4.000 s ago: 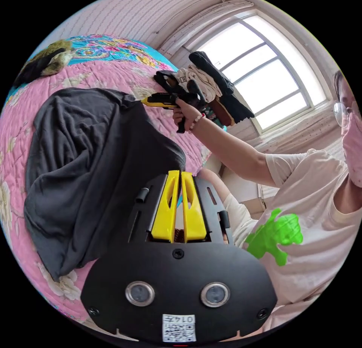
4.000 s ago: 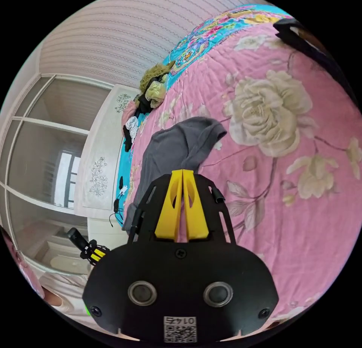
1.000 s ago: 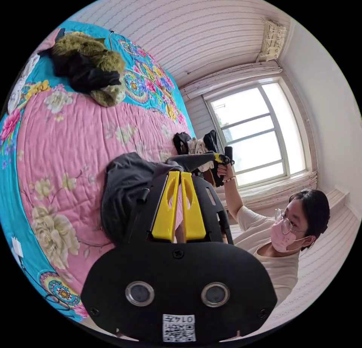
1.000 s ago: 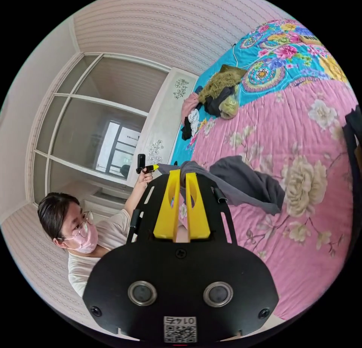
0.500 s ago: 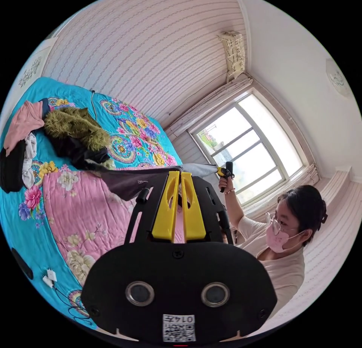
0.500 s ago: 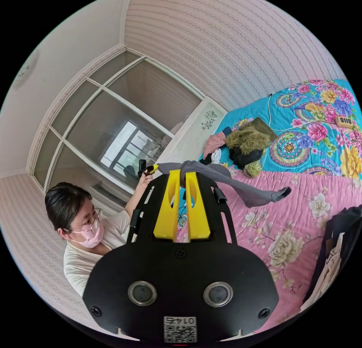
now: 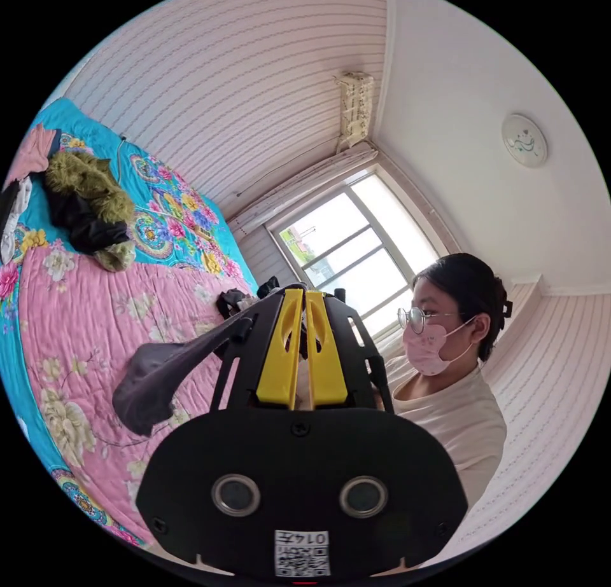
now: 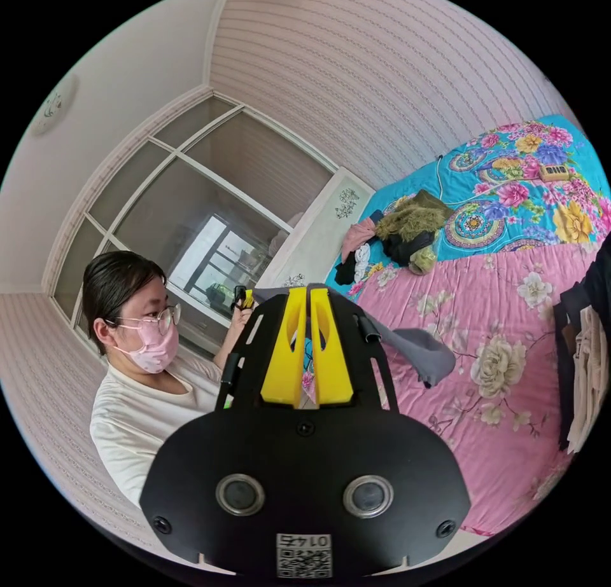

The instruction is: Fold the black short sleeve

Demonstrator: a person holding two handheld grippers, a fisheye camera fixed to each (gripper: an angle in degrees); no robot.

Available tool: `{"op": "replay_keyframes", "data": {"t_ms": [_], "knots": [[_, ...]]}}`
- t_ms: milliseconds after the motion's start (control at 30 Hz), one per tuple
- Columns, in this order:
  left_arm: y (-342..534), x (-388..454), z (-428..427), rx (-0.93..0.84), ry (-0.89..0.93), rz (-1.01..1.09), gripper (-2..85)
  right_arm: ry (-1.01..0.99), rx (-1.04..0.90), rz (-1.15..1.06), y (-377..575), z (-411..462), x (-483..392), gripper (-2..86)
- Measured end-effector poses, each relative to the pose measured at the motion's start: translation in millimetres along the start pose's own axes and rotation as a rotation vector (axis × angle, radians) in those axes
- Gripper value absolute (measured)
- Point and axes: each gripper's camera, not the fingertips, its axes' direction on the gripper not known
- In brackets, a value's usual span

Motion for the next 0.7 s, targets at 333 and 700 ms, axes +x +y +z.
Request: {"op": "replay_keyframes", "data": {"t_ms": [333, 700], "knots": [[27, 66, 72, -0.062, -0.054, 0.093, -1.0, 0.241, 0.004, -0.060, -83, -21, -21, 0.2], [131, -93, 36, 0.033, -0.586, -0.399, -0.9, 0.166, -0.550, 0.121, -178, 350, 213, 0.7]]}}
